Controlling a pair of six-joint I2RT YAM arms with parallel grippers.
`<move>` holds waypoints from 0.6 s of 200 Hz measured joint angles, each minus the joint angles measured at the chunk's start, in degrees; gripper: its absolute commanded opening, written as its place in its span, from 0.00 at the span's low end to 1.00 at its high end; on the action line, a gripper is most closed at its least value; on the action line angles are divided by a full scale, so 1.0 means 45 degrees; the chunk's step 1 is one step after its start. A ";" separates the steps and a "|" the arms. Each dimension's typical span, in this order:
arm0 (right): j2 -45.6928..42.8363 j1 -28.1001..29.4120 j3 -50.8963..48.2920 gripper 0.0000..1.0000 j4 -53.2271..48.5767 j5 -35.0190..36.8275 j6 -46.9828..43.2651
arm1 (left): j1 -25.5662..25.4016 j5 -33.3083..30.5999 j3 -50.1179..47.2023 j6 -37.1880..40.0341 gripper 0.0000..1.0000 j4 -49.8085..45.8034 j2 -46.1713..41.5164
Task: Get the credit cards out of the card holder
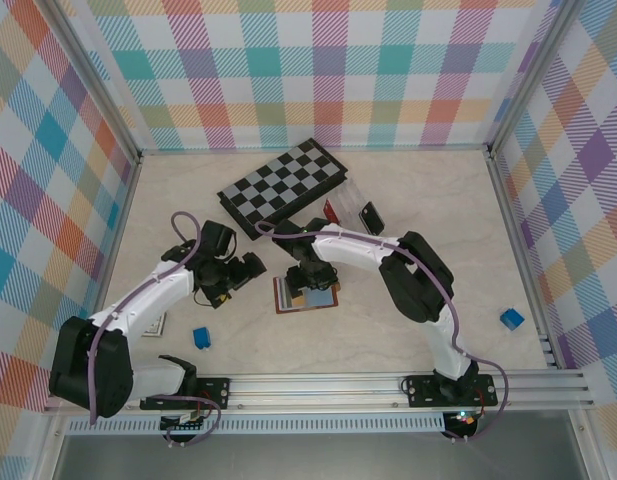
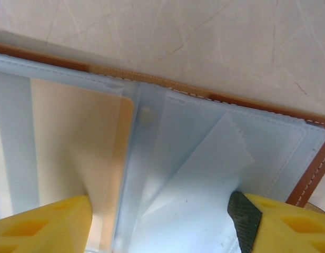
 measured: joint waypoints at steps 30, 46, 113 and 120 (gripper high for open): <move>-0.0024 -0.0058 -0.0170 0.61 0.0112 -0.0063 0.0005 | -0.0005 0.0811 0.0000 0.0204 0.89 0.0491 0.0374; -0.0126 -0.0117 -0.0359 0.59 0.0277 -0.0160 0.0015 | -0.0010 0.1151 -0.0097 0.0131 0.81 0.0874 0.0529; -0.0520 -0.0398 -0.1010 0.55 0.0894 -0.0699 0.0034 | -0.0617 0.2540 -0.0831 -0.0617 0.42 0.2973 0.1423; -0.0525 -0.0408 -0.1025 0.55 0.0903 -0.0724 0.0034 | -0.0714 0.2676 -0.0831 -0.0661 0.39 0.3211 0.1569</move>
